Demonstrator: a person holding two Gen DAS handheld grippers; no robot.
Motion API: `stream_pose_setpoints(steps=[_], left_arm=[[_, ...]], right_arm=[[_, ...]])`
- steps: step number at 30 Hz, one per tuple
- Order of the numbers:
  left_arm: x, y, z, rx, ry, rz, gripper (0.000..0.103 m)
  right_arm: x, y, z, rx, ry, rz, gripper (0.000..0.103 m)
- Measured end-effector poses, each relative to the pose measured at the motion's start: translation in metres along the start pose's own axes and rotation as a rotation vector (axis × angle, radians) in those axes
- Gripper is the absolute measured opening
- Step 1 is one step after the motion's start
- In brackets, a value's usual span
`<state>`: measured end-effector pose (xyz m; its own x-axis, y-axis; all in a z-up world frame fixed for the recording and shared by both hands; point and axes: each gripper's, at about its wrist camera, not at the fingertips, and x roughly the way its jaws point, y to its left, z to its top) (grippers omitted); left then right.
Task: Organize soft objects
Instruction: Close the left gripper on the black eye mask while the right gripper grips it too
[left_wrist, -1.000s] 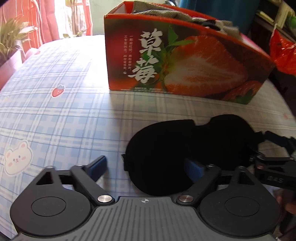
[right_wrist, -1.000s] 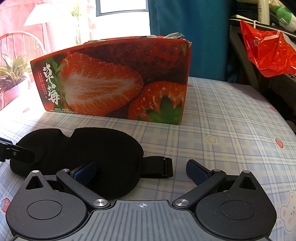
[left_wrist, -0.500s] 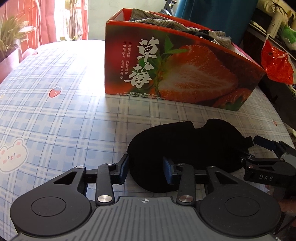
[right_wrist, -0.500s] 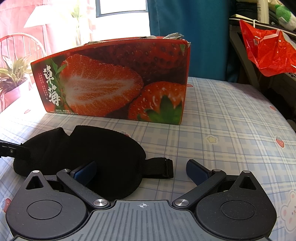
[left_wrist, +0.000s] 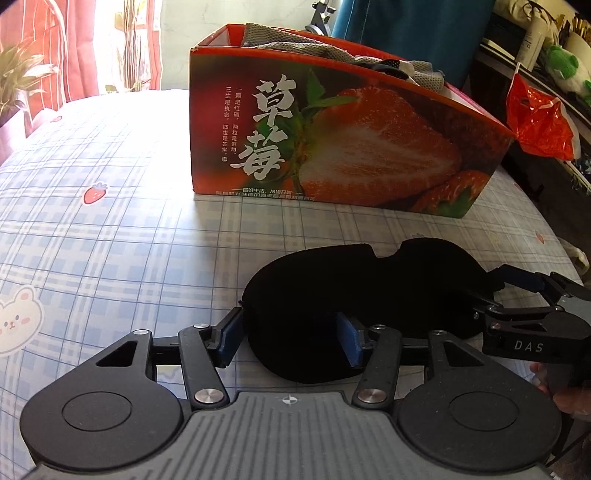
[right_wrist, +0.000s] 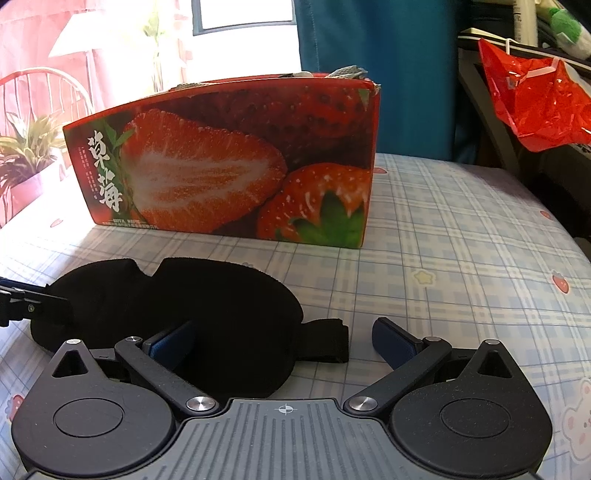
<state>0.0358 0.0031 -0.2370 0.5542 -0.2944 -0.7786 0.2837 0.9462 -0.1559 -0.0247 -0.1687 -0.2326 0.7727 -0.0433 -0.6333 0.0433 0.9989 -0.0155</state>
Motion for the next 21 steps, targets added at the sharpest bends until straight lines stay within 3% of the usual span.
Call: stream_pose_setpoints(steps=[5, 10, 11, 14, 16, 19, 21], left_arm=[[-0.001, 0.001, 0.0, -0.011, -0.002, 0.004, 0.054], [-0.003, 0.006, -0.001, -0.023, -0.008, 0.018, 0.037], [-0.004, 0.007, -0.001, -0.032, -0.008, -0.005, 0.025], [-0.004, 0.007, -0.003, -0.031, -0.009, -0.029, 0.021], [-0.005, 0.008, -0.005, -0.038, -0.018, -0.038, 0.017], [-0.009, 0.014, -0.006, -0.062, -0.039, -0.05, 0.011], [-0.014, 0.018, -0.005, -0.078, -0.067, -0.045, 0.008]], right_arm=[[-0.002, 0.005, 0.0, -0.047, 0.011, 0.018, 0.092], [-0.009, 0.008, 0.002, -0.034, 0.034, 0.035, 0.075], [-0.01, 0.009, 0.002, -0.031, 0.039, 0.038, 0.072], [-0.015, 0.011, 0.002, -0.021, 0.046, 0.038, 0.06], [-0.018, 0.009, 0.003, 0.001, 0.051, 0.041, 0.038], [-0.021, 0.003, 0.006, 0.035, 0.06, 0.049, 0.018], [-0.025, -0.002, 0.009, 0.055, 0.044, 0.046, 0.012]])
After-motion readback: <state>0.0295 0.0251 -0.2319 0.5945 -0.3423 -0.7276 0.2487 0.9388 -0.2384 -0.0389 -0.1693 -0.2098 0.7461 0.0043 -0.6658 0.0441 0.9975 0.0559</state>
